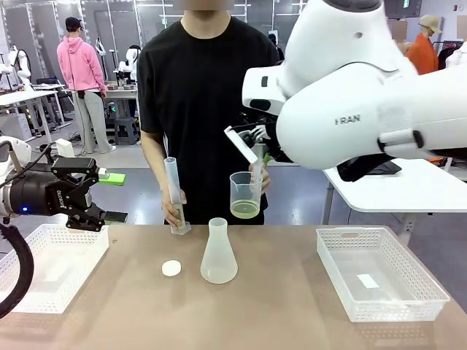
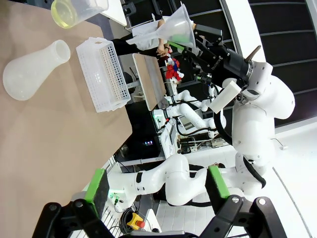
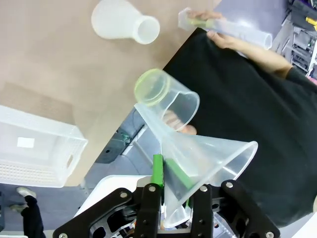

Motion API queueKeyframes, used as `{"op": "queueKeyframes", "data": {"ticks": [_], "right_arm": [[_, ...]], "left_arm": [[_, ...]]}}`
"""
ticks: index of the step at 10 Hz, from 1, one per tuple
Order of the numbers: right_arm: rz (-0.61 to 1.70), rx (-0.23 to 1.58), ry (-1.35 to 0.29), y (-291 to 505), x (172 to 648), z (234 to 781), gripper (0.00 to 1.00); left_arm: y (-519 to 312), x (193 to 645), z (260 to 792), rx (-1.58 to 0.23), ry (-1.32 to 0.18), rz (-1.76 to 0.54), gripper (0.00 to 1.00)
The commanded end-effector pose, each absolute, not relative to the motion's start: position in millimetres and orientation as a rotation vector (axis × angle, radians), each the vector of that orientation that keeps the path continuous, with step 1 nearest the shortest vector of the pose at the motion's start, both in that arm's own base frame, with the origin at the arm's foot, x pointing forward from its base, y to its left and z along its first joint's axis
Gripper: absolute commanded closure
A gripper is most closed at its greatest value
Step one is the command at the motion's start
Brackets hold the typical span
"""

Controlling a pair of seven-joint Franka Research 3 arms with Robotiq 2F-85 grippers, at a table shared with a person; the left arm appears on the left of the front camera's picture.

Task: Prepare the solutions needed for the experiment.
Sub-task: Pick up the Plastic Funnel and insert it into the Big flask.

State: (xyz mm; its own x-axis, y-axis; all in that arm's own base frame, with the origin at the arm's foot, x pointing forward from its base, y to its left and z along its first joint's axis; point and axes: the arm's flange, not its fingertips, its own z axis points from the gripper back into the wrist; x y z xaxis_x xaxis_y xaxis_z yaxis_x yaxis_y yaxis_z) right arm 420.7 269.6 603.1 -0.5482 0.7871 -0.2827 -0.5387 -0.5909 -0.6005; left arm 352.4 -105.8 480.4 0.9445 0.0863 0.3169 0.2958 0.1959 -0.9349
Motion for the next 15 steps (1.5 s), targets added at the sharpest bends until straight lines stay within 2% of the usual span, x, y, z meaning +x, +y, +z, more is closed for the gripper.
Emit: {"op": "queueKeyframes", "data": {"ticks": [1, 6, 15], "right_arm": [[2.241, -0.686, -0.605, 286.6, 441.1, 605.1, 0.93], [2.403, -0.641, -0.632, 333.5, 450.6, 594.6, 0.93], [2.455, -0.604, -0.639, 343.4, 456.8, 530.4, 0.93]], "left_arm": [[-107.7, 352.3, 482.4, -1.394, -0.334, -0.149, 0.0], [-107.7, 352.3, 482.4, -1.394, -0.334, -0.149, 0.0], [-107.7, 352.3, 482.4, -1.394, -0.334, -0.149, 0.0]]}}
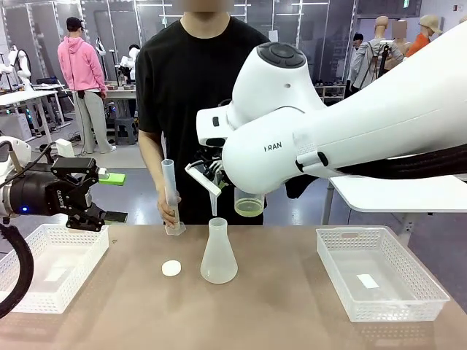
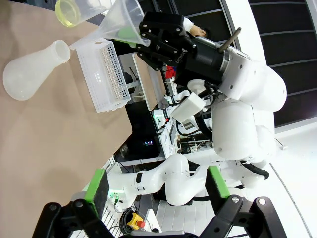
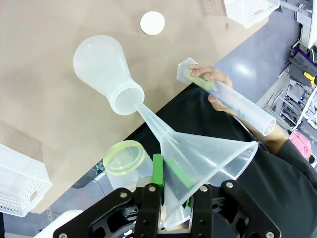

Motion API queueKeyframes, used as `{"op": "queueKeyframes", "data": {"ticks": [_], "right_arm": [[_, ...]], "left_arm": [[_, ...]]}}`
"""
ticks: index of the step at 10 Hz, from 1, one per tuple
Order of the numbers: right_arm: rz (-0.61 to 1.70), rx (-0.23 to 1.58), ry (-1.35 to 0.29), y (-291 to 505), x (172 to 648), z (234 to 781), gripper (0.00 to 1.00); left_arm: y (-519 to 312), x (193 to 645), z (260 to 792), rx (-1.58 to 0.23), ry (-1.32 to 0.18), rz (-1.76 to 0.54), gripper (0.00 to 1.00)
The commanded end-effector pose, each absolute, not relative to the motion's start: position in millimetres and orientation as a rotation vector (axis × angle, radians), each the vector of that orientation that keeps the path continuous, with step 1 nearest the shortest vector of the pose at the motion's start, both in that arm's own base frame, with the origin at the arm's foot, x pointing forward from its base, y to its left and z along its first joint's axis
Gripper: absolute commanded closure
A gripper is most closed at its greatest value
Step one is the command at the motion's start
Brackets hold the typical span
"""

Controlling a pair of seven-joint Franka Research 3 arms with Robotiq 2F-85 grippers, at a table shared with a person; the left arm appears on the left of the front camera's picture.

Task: Prepare the solutions needed for the experiment.
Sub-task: Pick up the Plastic Funnel and insert it into the Big flask.

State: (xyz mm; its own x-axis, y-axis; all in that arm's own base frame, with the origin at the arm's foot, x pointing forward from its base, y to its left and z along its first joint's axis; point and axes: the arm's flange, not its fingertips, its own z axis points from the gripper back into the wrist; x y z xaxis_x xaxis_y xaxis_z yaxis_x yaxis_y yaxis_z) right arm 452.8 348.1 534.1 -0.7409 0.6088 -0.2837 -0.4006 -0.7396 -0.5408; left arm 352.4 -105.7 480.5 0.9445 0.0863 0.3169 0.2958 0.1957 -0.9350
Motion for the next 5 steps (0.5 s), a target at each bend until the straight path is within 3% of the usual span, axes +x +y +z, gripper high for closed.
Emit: {"op": "queueKeyframes", "data": {"ticks": [1, 5], "right_arm": [[2.449, -0.612, -0.631, 343.8, 460.3, 525.8, 0.93], [2.451, -0.573, -0.607, 341.5, 468.6, 508.7, 0.93]], "left_arm": [[-107.7, 352.3, 482.4, -1.394, -0.334, -0.149, 0.0], [-107.7, 352.3, 482.4, -1.394, -0.334, -0.149, 0.0]]}}
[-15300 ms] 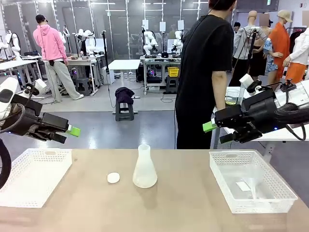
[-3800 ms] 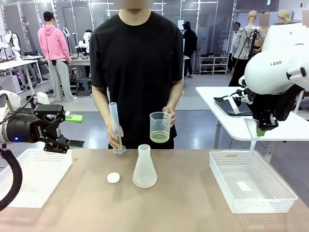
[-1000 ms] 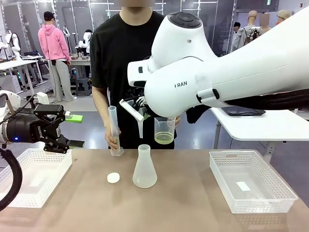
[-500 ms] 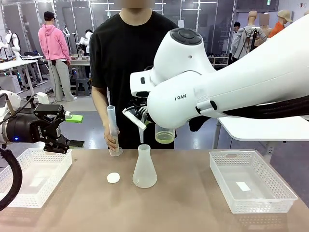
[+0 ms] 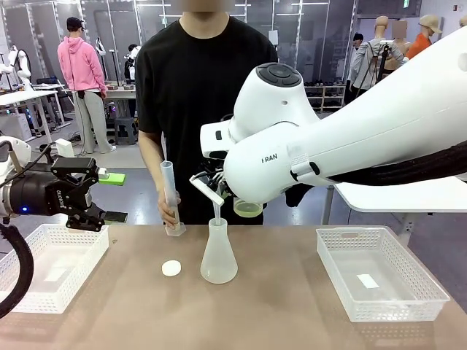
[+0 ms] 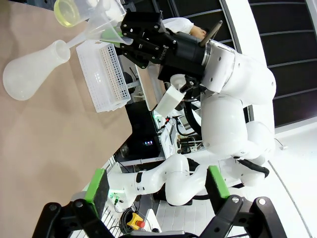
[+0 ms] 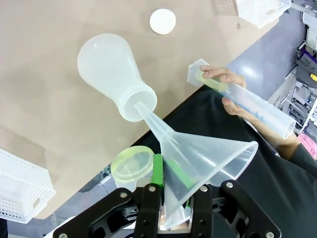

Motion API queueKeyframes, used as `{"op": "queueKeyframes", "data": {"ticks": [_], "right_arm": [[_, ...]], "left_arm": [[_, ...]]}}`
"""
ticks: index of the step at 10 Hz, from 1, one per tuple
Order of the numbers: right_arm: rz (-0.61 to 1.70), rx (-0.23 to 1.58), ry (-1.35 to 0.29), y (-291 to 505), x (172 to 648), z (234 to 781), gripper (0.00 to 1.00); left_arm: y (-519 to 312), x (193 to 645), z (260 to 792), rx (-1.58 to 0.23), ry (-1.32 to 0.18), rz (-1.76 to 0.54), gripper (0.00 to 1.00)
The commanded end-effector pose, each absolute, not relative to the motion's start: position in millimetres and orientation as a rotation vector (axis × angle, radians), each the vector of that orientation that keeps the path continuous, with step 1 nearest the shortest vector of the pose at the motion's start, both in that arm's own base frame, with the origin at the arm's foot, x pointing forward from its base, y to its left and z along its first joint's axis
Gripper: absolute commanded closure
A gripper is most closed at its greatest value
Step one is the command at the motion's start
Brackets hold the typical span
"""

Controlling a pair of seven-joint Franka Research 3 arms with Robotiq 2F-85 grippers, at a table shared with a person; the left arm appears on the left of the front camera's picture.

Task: Prepare the solutions needed for the experiment.
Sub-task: Pick up the Plastic Funnel and insert it into the Big flask.

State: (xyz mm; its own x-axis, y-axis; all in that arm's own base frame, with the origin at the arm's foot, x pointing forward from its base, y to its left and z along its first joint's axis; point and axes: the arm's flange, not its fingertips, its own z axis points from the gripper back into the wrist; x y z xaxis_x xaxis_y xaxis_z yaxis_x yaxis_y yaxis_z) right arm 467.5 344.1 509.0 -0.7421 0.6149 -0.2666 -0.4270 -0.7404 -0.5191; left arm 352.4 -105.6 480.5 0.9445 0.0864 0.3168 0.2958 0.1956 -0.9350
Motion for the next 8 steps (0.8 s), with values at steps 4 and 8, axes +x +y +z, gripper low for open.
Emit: {"op": "queueKeyframes", "data": {"ticks": [4, 8], "right_arm": [[2.446, -0.563, -0.6, 341.3, 472.5, 490.1, 0.93], [2.451, -0.546, -0.593, 342.5, 474.2, 472.6, 0.93]], "left_arm": [[-107.7, 352.3, 482.4, -1.394, -0.334, -0.149, 0.0], [-107.7, 352.3, 482.4, -1.394, -0.334, -0.149, 0.0]]}}
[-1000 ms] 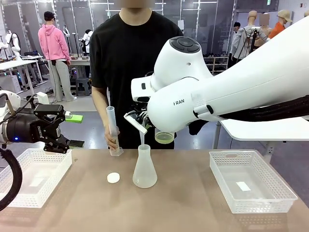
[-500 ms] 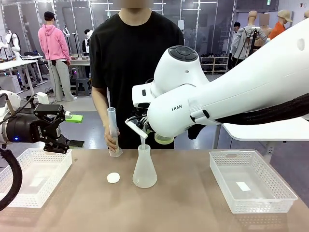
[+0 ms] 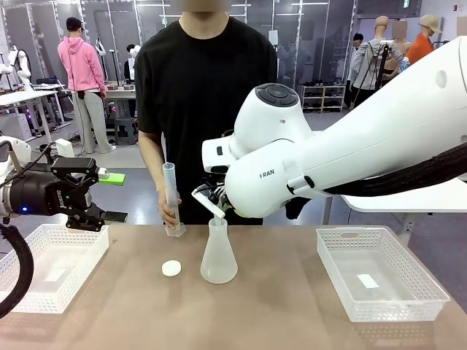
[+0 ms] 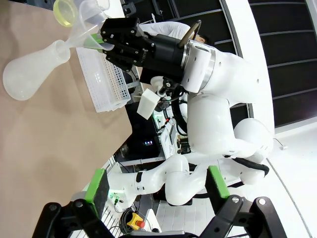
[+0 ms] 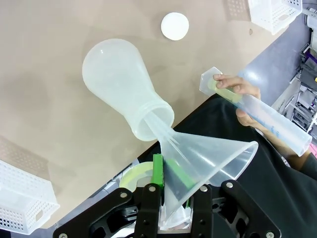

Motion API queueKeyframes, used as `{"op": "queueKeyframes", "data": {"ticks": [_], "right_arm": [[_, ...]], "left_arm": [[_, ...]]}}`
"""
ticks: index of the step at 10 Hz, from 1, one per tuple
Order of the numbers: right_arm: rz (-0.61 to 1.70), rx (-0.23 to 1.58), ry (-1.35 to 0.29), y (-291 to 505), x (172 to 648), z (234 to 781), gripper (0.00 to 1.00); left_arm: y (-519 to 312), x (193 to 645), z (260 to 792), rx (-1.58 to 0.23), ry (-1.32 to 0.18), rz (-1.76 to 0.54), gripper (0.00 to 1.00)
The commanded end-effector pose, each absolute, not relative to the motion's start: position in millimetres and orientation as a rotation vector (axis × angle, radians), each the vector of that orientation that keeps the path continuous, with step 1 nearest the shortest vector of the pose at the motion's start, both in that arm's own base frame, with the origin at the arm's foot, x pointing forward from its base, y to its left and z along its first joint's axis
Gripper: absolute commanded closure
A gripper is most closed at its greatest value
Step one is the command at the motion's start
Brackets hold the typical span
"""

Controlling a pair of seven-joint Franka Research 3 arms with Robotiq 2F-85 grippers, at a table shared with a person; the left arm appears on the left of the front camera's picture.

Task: Prepare the solutions needed for the experiment.
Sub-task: Pick up the Plastic Funnel and insert it into the Big flask.

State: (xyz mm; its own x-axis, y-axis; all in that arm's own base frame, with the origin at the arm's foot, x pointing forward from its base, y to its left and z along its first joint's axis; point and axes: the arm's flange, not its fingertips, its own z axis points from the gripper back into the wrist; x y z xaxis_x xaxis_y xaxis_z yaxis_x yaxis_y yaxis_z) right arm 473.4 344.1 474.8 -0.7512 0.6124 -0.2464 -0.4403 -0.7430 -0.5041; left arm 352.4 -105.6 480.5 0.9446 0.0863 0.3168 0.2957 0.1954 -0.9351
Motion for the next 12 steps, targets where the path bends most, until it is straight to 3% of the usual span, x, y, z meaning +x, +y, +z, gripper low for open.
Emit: {"op": "queueKeyframes", "data": {"ticks": [1, 2, 3, 4, 5, 6, 7, 8, 9, 12], "right_arm": [[2.457, -0.541, -0.603, 342.6, 474.6, 469.2, 0.93], [2.459, -0.53, -0.61, 342.4, 475.1, 466.9, 0.9], [2.452, -0.534, -0.607, 341.3, 476.4, 465.6, 0.74], [2.449, -0.536, -0.602, 340.3, 476.4, 464.5, 0.7], [2.447, -0.532, -0.596, 338.8, 476.1, 463.8, 0.55], [2.446, -0.536, -0.591, 337.5, 475.1, 463.7, 0.7], [2.441, -0.542, -0.589, 334.2, 471.9, 466.2, 0.42], [2.437, -0.555, -0.58, 330.3, 467.4, 469.5, 0.58], [2.427, -0.548, -0.577, 324.4, 462.2, 473.0, 0.36], [2.408, -0.511, -0.577, 299.5, 448.1, 484.1, 0.36]], "left_arm": [[-107.7, 352.3, 482.4, -1.394, -0.334, -0.149, 0.0], [-107.7, 352.3, 482.4, -1.394, -0.334, -0.149, 0.0], [-107.7, 352.3, 482.4, -1.394, -0.334, -0.149, 0.0], [-107.7, 352.3, 482.4, -1.394, -0.334, -0.149, 0.0], [-107.7, 352.3, 482.4, -1.394, -0.334, -0.149, 0.0], [-107.7, 352.3, 482.4, -1.394, -0.334, -0.149, 0.0], [-107.7, 352.3, 482.4, -1.394, -0.334, -0.149, 0.0], [-107.7, 352.3, 482.4, -1.394, -0.334, -0.149, 0.0], [-107.7, 352.3, 482.4, -1.394, -0.334, -0.149, 0.0], [-107.7, 352.3, 482.4, -1.394, -0.334, -0.149, 0.0]]}}
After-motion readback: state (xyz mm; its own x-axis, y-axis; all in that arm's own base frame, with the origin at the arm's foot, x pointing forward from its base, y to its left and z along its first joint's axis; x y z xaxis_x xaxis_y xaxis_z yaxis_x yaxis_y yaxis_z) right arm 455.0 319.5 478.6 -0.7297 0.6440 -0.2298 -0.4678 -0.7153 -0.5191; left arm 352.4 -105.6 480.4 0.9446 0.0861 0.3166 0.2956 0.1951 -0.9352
